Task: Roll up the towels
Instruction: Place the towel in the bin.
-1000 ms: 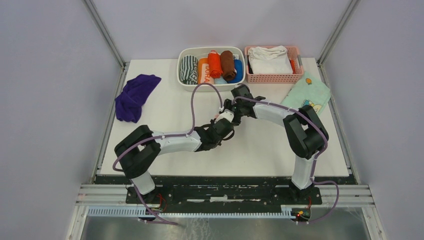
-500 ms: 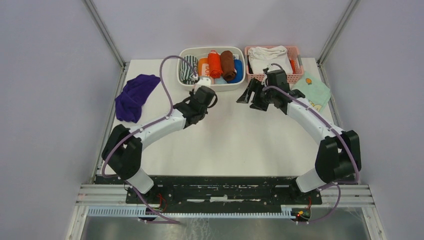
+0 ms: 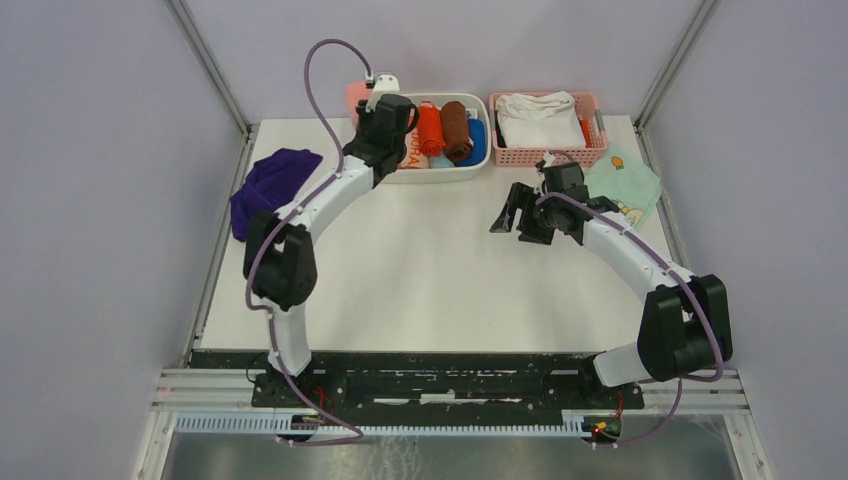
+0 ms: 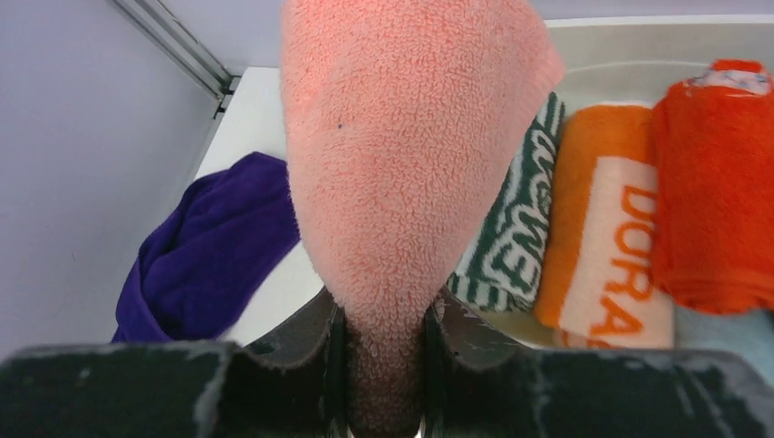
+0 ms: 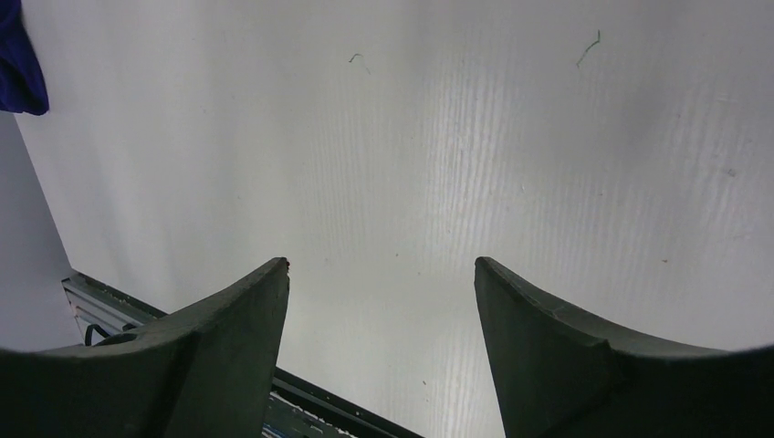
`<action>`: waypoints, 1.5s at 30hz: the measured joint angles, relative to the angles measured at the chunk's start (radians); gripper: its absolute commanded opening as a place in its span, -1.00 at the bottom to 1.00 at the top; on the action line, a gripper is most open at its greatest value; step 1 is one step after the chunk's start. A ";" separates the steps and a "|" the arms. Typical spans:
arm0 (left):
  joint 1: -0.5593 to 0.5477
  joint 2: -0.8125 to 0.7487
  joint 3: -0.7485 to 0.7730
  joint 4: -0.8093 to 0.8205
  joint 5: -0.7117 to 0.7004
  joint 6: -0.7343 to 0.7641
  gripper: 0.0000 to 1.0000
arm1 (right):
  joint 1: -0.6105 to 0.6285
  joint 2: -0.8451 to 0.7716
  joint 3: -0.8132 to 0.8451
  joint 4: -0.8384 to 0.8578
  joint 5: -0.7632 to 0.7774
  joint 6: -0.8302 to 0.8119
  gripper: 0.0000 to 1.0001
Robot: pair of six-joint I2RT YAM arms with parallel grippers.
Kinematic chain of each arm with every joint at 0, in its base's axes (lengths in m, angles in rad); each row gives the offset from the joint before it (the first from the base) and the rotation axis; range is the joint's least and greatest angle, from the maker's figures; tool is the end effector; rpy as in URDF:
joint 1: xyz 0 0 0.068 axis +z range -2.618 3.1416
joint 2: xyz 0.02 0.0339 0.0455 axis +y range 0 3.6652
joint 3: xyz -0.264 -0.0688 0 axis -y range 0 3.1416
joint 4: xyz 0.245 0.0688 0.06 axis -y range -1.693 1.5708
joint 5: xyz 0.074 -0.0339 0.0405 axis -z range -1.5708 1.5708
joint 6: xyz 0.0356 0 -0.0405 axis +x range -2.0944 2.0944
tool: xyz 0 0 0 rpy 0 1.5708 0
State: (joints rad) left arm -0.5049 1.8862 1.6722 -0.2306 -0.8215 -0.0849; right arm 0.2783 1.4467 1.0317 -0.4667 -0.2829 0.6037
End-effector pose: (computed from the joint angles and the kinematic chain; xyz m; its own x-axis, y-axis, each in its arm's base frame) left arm 0.4001 -0.1914 0.3288 -0.3540 0.1296 -0.9262 -0.2801 0.9302 0.2372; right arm 0.2901 0.0932 0.2481 -0.8576 0.3219 -0.4011 0.0636 0.8403 0.5383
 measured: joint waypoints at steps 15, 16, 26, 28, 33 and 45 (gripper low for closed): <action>0.040 0.549 0.467 -0.003 0.002 0.112 -0.95 | -0.047 -0.059 -0.044 -0.024 0.000 -0.019 0.63; 0.040 0.563 0.472 -0.011 0.019 0.112 -0.94 | -0.050 -0.060 -0.047 -0.025 0.000 -0.019 0.63; 0.051 0.563 0.438 -0.026 0.235 0.082 -0.91 | -0.064 -0.060 -0.049 -0.028 -0.006 -0.025 0.62; 0.063 0.561 0.438 -0.031 0.275 0.063 -0.90 | -0.065 -0.060 -0.050 -0.026 -0.008 -0.025 0.62; 0.104 0.559 0.473 -0.092 0.388 -0.017 -0.90 | -0.067 -0.060 -0.061 -0.021 -0.012 -0.025 0.62; 0.135 0.548 0.497 -0.166 0.541 -0.123 -0.82 | -0.072 -0.060 -0.077 -0.003 -0.033 -0.016 0.60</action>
State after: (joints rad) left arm -0.3695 2.4340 2.1689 -0.3965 -0.2806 -0.2077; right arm 0.2062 1.3869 0.9550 -0.4702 -0.3157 0.5873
